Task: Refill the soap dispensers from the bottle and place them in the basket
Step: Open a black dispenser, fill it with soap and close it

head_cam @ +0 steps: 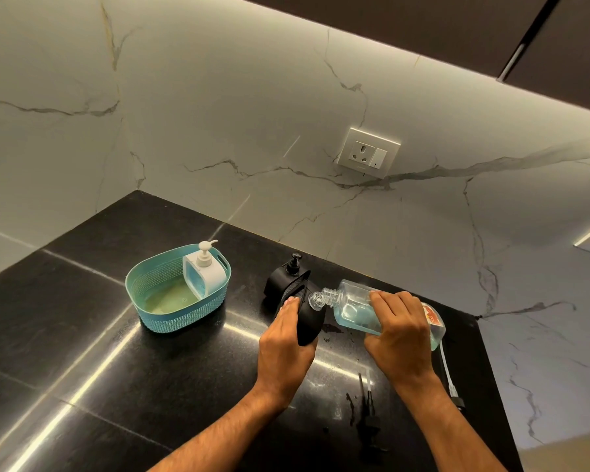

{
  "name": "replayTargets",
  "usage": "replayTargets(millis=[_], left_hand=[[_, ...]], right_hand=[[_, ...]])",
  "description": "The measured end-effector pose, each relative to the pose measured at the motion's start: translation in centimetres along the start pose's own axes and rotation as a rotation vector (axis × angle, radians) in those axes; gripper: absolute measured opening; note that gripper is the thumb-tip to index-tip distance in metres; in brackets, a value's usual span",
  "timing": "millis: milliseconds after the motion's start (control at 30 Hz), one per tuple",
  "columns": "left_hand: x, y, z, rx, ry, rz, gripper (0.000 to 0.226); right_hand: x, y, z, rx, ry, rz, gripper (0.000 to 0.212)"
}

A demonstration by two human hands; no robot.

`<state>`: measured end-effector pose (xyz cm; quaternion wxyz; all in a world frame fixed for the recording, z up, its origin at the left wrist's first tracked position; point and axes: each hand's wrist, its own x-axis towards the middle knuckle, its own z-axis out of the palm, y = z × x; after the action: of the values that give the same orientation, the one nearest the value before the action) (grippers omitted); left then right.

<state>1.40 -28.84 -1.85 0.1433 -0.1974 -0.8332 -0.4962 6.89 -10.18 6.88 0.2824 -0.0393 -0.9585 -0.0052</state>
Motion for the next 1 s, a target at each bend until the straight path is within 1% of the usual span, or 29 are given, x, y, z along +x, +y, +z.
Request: replayTargets(millis=[1000], left_hand=[[-0.54, 0.13, -0.24, 0.005, -0.009, 0.006, 0.075]], right_hand=[[-0.40, 0.06, -0.25, -0.009, 0.003, -0.012, 0.067]])
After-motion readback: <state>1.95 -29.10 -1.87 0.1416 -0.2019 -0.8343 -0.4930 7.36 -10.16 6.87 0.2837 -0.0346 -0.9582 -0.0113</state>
